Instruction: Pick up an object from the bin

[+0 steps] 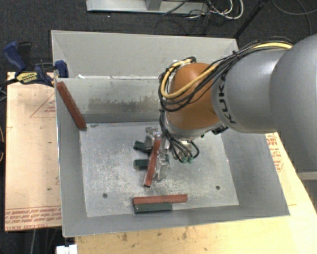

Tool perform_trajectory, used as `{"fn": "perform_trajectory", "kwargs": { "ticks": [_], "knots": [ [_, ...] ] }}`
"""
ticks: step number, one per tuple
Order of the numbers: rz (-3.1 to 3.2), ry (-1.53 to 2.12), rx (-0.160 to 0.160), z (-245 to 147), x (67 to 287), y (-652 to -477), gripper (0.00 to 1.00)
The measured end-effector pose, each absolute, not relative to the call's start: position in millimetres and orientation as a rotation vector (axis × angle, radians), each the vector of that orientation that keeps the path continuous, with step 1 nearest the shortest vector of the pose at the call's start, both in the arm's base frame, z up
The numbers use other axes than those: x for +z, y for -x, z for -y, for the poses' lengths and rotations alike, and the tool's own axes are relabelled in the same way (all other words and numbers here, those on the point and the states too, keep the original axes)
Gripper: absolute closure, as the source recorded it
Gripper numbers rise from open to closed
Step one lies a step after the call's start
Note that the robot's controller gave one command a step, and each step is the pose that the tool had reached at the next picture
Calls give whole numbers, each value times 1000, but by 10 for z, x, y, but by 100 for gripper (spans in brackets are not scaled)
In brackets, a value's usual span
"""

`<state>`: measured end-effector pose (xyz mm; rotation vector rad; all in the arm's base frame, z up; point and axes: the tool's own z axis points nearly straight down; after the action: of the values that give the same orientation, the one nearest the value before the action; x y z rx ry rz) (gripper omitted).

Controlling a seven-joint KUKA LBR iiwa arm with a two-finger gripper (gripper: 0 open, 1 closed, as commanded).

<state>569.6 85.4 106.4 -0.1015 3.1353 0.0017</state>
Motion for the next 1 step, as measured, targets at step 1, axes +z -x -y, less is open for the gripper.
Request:
{"fn": "perform_trajectory", "kwargs": {
  "ticks": [1],
  "knots": [
    [-3081,577,3,-801,759,-5878,100]
  ]
}}
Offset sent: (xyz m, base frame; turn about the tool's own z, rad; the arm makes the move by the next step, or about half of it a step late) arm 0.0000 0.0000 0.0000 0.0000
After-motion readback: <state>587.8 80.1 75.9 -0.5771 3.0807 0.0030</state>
